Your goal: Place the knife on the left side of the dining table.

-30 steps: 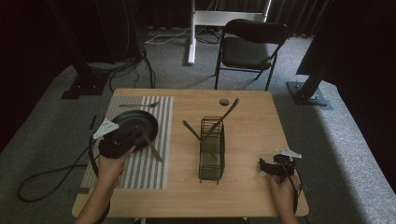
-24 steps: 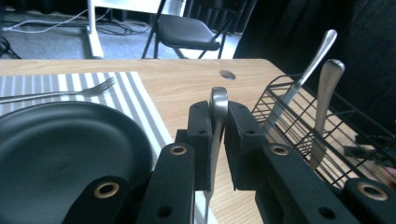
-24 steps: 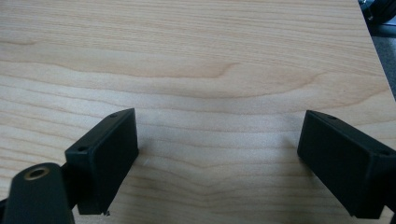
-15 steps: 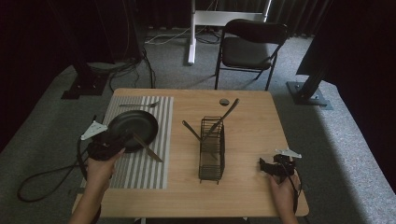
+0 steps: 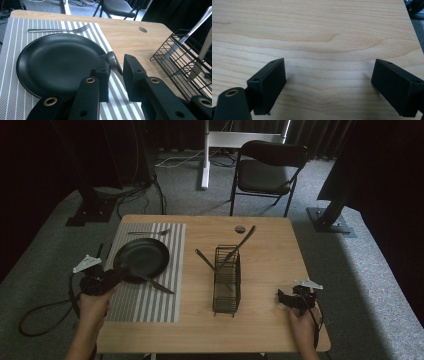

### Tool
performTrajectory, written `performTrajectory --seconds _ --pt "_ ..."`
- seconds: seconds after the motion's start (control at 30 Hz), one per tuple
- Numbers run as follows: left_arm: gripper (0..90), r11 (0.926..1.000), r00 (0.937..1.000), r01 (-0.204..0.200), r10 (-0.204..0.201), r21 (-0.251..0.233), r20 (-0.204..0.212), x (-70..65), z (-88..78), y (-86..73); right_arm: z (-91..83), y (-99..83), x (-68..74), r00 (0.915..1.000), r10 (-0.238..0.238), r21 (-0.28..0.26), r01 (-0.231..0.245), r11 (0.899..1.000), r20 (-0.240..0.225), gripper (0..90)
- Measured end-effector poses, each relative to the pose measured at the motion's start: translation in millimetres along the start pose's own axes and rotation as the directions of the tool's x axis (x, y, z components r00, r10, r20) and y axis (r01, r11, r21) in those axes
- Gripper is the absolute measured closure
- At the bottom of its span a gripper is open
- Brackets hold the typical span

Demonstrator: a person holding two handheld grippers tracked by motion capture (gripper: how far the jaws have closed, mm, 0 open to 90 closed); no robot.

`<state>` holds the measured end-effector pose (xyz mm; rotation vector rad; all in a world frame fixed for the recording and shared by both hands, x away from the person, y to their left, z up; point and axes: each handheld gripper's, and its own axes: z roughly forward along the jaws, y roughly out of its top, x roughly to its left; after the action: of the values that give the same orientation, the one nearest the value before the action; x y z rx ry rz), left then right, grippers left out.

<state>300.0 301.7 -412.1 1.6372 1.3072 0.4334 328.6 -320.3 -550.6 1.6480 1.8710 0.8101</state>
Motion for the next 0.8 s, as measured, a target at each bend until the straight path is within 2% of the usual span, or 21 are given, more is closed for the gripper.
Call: performTrajectory --seconds 0.13,0.47,0.5,0.6,0.67,0.8 --pt "74.5 0.9999 0.9998 0.015 -0.015 -0.007 -0.014 5.0 -0.2 -4.0 0.0 0.0 0.0 1.0000 0.000 0.000 0.000 1.000 0.000 11.4" --pt "74.0 0.9974 0.9977 0.068 -0.068 -0.024 -0.003 18.2 -1.8 -11.0 0.0 0.0 0.1 1.0000 0.001 0.000 -0.001 1.000 0.000 11.4" --pt "73.7 0.9951 0.9957 0.093 -0.093 -0.033 0.002 22.3 -1.1 -14.2 0.0 0.0 0.1 1.0000 0.001 0.000 -0.001 1.000 0.000 11.5" --pt "73.4 0.9898 0.9906 0.137 -0.137 -0.040 0.003 31.0 -0.5 -21.3 0.0 0.0 0.1 1.0000 0.001 0.000 -0.001 1.000 0.000 11.4" --pt "72.8 0.9887 0.9895 0.144 -0.144 -0.039 0.000 33.7 -0.4 -23.6 -0.1 0.1 0.0 1.0000 0.000 0.001 0.000 1.000 0.000 11.4" --pt "71.5 0.9824 0.9829 0.183 -0.184 -0.035 -0.013 45.2 0.0 -34.6 -0.1 0.1 0.0 1.0000 0.000 0.001 0.000 1.000 0.000 11.4"
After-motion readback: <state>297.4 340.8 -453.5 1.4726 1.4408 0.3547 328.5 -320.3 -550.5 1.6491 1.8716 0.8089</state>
